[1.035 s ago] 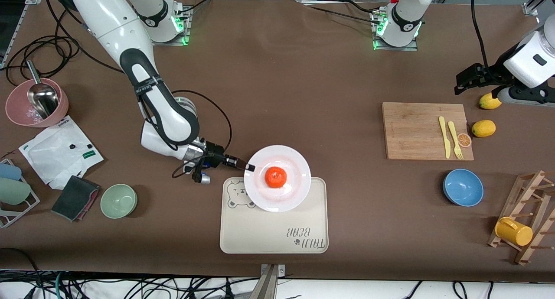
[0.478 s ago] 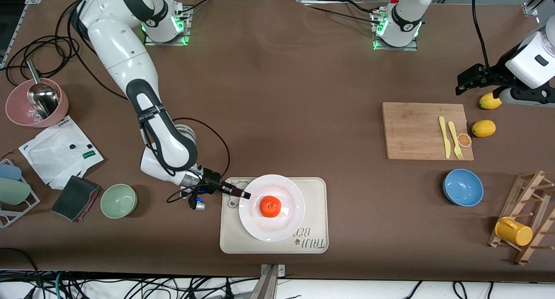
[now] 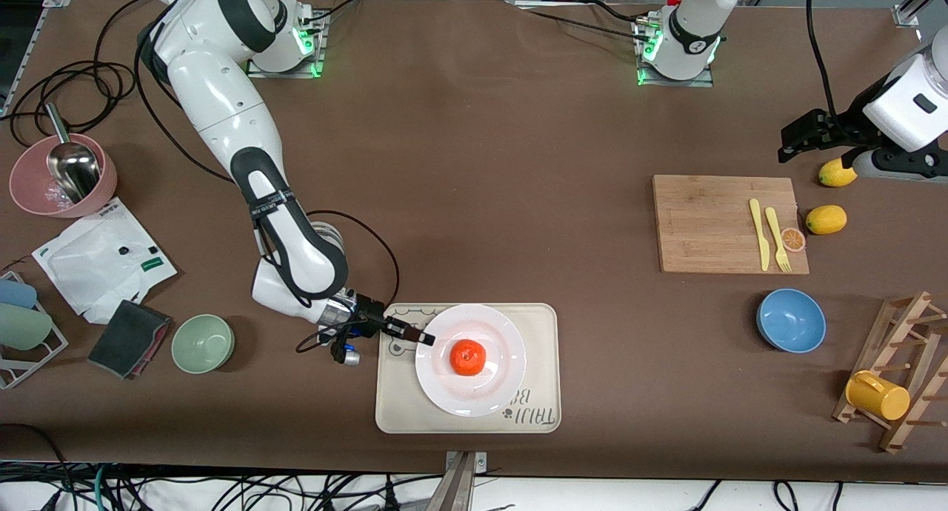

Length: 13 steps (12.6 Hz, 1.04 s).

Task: Place orange and plate with both arms
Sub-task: 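Slide the plate with the right gripper onto the bear placemat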

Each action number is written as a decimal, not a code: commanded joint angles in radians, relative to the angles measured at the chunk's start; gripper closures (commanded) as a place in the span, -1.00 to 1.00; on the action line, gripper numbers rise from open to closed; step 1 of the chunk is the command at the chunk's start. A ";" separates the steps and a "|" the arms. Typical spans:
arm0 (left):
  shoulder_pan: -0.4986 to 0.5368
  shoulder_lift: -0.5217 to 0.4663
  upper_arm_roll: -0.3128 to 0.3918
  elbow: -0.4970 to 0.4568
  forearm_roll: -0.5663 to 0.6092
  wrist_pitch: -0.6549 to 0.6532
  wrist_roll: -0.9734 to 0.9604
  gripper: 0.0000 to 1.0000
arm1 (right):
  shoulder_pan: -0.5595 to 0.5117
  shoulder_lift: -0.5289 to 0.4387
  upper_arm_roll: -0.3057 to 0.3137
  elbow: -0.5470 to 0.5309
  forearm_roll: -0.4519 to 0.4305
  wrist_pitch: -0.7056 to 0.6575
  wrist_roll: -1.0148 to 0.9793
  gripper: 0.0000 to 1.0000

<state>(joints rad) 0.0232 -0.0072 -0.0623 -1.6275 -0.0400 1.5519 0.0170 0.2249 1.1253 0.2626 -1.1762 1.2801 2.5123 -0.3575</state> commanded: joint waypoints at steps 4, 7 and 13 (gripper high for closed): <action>0.000 0.009 -0.002 0.023 0.022 -0.013 0.003 -1.00 | -0.021 0.011 0.007 0.040 -0.054 -0.009 0.000 -0.20; 0.001 0.009 -0.002 0.023 0.022 -0.013 0.004 -1.00 | -0.018 -0.018 0.009 0.014 -0.103 -0.009 0.006 -0.37; 0.001 0.009 -0.001 0.023 0.022 -0.018 0.004 -1.00 | -0.029 -0.221 -0.028 -0.192 -0.307 -0.013 0.008 -0.98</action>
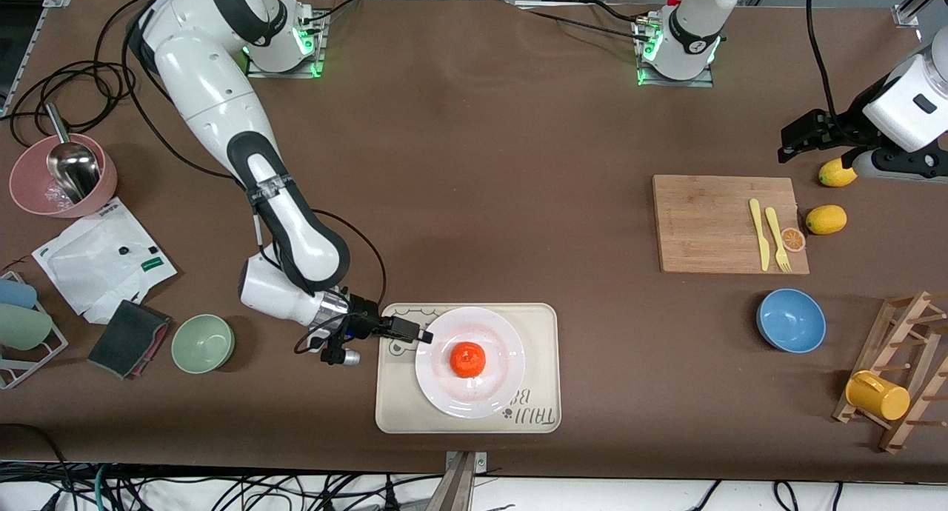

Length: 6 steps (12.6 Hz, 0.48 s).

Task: Place orange and plate with both arms
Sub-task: 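Open the right gripper and draw it back from the plate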

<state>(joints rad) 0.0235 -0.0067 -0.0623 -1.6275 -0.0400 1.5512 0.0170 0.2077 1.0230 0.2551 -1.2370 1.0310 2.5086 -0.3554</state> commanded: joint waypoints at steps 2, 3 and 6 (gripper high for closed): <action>0.000 0.008 -0.002 0.023 0.022 -0.017 0.003 -1.00 | -0.011 -0.199 -0.063 -0.183 -0.145 -0.071 0.007 -0.99; 0.000 0.008 -0.002 0.023 0.022 -0.017 0.003 -1.00 | -0.011 -0.248 -0.094 -0.212 -0.178 -0.120 0.007 -1.00; 0.000 0.008 -0.002 0.021 0.022 -0.023 0.003 -1.00 | -0.010 -0.439 -0.172 -0.358 -0.337 -0.262 0.009 -1.00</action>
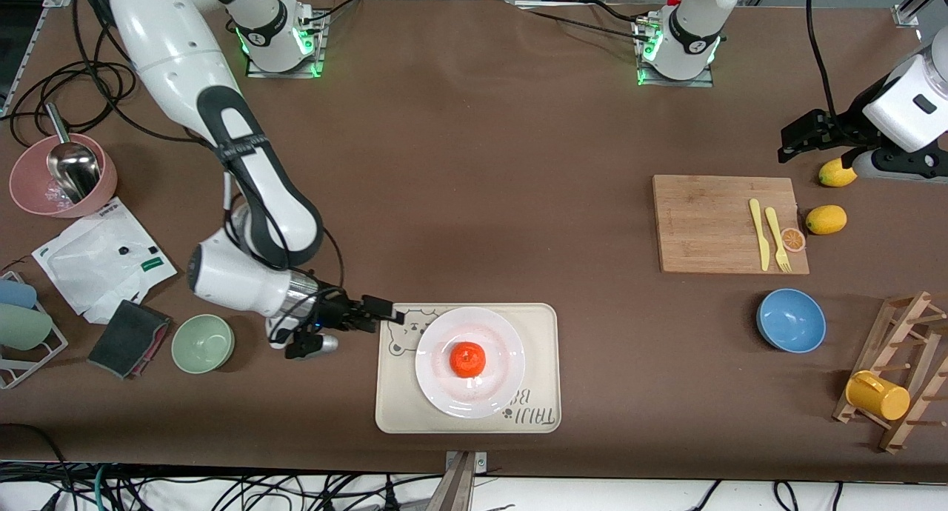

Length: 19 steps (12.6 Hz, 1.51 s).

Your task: Place orange and plate with both arms

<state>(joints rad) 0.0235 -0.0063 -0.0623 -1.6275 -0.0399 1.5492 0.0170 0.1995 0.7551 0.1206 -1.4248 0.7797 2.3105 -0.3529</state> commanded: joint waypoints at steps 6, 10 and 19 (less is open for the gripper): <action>0.001 0.008 -0.002 0.023 0.022 -0.029 0.003 -1.00 | -0.003 -0.603 -0.134 -0.422 -0.472 -0.328 0.073 -1.00; 0.001 0.008 -0.002 0.023 0.022 -0.034 0.003 -1.00 | -0.002 -0.749 -0.128 -0.410 -0.697 -0.485 0.221 -1.00; 0.007 0.008 -0.001 0.023 0.022 -0.034 0.003 -1.00 | -0.069 -0.744 -0.130 -0.211 -0.744 -0.658 0.246 -1.00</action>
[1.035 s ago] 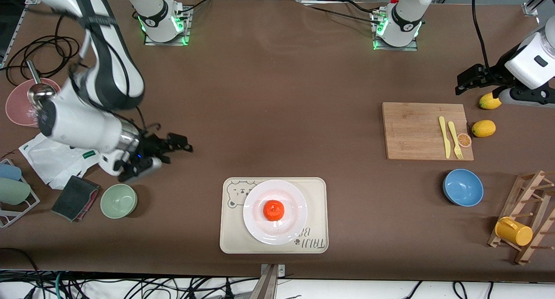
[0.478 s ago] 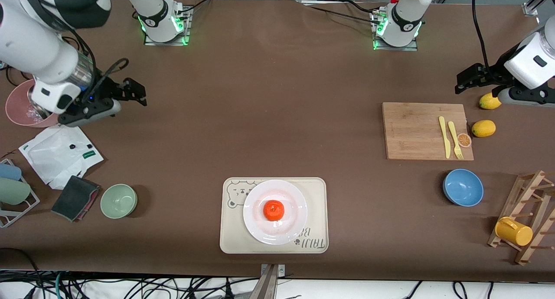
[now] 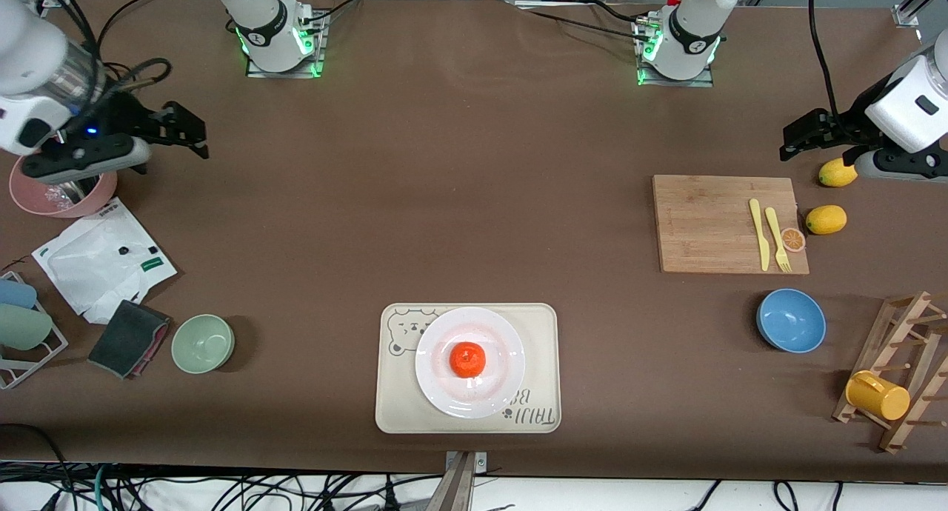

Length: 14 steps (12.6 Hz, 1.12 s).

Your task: Place orange and plate with both arms

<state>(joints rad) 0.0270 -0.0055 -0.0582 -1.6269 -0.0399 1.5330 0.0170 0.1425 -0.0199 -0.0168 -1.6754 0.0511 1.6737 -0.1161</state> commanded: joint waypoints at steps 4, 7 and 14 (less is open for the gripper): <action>0.002 0.009 -0.005 0.022 0.022 -0.017 0.001 -1.00 | -0.012 0.031 0.003 0.043 -0.019 -0.031 0.013 -1.00; 0.004 0.009 -0.005 0.022 0.022 -0.017 0.001 -1.00 | -0.014 0.031 0.001 0.043 -0.026 -0.029 0.015 -1.00; 0.004 0.009 -0.005 0.022 0.023 -0.017 0.001 -1.00 | -0.018 0.032 -0.005 0.039 -0.036 -0.038 0.016 -1.00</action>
<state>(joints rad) 0.0270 -0.0054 -0.0582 -1.6269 -0.0399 1.5325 0.0170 0.1325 0.0042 -0.0201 -1.6615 0.0298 1.6627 -0.1136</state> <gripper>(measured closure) 0.000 0.000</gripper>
